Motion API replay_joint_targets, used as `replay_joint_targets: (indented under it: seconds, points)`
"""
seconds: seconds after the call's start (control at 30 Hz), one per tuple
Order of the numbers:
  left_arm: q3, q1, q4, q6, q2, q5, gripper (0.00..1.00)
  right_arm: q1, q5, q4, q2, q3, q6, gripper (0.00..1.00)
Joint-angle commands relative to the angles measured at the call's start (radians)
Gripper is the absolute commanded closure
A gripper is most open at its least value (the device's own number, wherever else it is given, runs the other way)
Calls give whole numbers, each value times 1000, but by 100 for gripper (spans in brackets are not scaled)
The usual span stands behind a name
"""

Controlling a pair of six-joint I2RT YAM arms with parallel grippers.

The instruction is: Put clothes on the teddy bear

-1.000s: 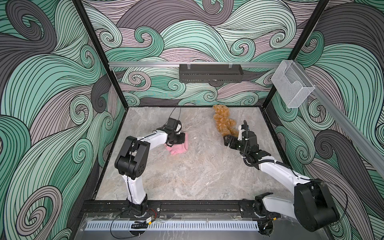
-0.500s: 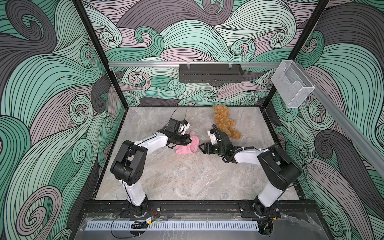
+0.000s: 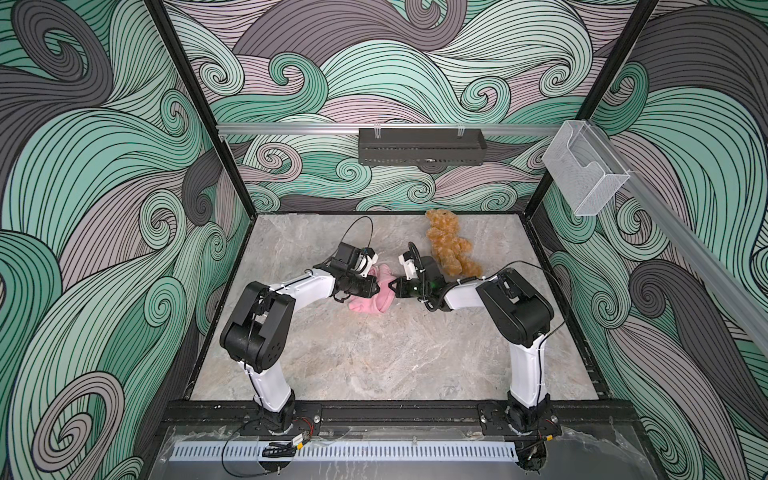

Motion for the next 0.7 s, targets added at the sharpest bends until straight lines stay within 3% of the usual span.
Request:
replay_joint_targets:
  seconds: [0.0, 0.2, 0.47, 0.57, 0.67]
  points:
    - [-3, -16, -25, 36, -26, -87, 76, 5, -20, 27, -27, -1, 73, 92]
    - [36, -49, -25, 37, 28, -125, 70, 8, -31, 38, -55, -23, 116, 92]
    - [81, -82, -33, 22, 73, -231, 69, 8, -35, 47, -57, -31, 133, 93]
    - [77, -82, -13, 0, 69, -244, 78, 8, -34, 44, -59, -38, 128, 93]
    - [53, -82, 27, -42, 48, -245, 96, 3, 4, -41, -93, -43, 69, 85]
